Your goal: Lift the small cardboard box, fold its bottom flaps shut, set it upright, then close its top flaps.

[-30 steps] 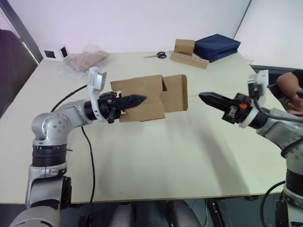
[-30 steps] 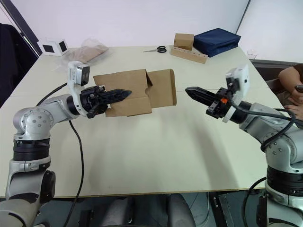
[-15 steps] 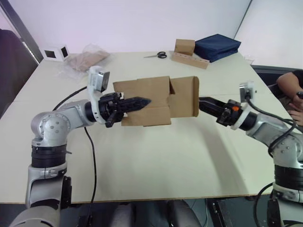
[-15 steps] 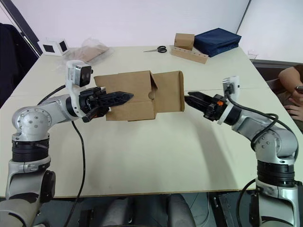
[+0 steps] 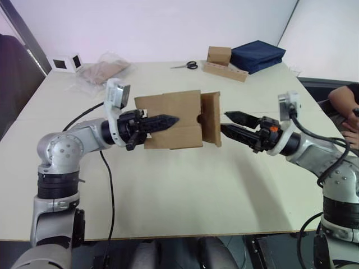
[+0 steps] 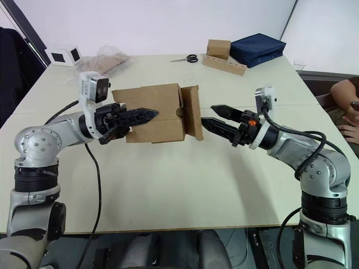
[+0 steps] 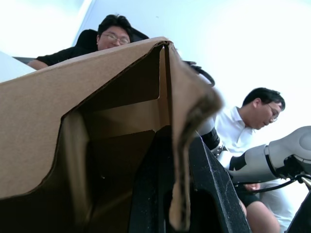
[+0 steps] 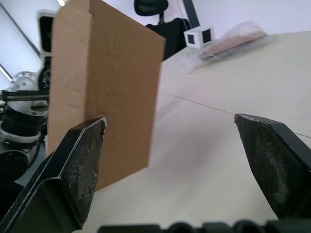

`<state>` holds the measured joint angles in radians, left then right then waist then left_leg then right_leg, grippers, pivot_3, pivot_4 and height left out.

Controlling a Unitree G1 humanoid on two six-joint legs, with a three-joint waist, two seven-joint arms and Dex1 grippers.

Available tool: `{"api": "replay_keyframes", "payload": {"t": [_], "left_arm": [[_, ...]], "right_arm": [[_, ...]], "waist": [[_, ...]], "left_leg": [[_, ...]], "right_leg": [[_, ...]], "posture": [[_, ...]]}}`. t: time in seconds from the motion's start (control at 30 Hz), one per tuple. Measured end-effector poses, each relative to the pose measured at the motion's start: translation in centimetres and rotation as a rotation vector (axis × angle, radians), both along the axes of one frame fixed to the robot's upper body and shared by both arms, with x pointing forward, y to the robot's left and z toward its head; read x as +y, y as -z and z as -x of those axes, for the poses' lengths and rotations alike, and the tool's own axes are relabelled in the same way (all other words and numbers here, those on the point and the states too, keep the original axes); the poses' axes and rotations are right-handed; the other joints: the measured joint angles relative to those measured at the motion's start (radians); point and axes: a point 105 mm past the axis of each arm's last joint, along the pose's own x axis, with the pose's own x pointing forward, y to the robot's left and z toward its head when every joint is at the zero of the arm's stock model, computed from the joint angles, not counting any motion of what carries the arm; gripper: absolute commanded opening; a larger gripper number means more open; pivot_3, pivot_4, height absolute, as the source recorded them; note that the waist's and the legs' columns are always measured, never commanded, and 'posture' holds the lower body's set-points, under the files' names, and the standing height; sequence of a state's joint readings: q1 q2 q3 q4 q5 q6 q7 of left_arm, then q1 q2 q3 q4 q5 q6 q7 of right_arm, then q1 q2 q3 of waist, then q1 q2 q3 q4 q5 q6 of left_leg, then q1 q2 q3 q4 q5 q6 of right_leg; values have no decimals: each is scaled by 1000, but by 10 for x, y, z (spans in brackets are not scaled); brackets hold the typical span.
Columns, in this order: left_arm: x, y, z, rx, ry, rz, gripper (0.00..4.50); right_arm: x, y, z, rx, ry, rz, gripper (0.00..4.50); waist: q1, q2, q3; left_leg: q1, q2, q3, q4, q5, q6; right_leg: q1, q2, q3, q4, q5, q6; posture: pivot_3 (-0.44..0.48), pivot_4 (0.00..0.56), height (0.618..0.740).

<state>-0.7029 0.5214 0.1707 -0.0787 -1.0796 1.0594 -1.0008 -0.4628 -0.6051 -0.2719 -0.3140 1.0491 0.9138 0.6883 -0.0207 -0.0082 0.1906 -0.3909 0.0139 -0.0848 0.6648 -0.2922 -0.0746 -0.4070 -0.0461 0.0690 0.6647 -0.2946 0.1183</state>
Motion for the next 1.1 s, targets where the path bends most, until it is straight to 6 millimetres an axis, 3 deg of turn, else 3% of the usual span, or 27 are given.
{"api": "replay_keyframes", "payload": {"t": [0.23,1.1], "left_arm": [[-1,1,-1,6,2,10,0],[2,2,-7,-2,-42,3,0]], "right_arm": [[17,2,4,17,-33,-20,4433],[31,-9,17,33,-94,-72,4433]], "waist": [[0,0,0],[0,0,0]], "left_leg": [[0,0,0,0,0,0],[0,0,0,0,0,0]], "right_leg": [[0,0,0,0,0,0],[0,0,0,0,0,0]], "posture": [[0,150,740],[0,150,740]]}}
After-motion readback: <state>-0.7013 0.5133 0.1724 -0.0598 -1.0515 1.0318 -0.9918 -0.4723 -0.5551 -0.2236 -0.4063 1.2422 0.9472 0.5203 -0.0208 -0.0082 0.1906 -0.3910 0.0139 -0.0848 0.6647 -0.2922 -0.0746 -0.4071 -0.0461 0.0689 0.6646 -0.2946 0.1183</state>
